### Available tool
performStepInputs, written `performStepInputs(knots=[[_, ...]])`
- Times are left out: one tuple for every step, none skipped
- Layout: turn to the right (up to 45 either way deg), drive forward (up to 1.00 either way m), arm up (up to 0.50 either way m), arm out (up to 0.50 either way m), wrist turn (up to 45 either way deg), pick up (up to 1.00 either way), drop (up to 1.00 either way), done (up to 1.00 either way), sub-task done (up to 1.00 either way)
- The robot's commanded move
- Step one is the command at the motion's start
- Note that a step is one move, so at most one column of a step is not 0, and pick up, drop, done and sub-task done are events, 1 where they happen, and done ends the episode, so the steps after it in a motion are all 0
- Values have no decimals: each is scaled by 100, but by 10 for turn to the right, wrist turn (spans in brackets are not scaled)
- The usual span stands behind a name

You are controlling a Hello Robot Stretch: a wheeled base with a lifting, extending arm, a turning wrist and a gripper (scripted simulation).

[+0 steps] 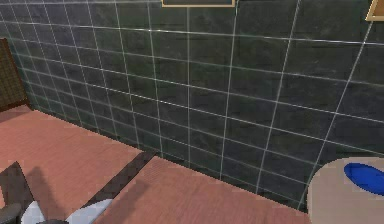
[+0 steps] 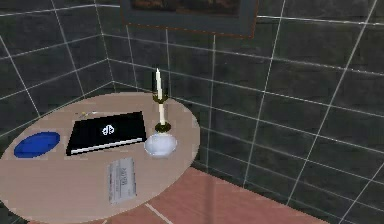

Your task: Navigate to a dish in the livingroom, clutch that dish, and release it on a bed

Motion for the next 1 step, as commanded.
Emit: performStepInputs(knots=[[0, 0, 36, 0, 0, 0, 0, 0, 0]])
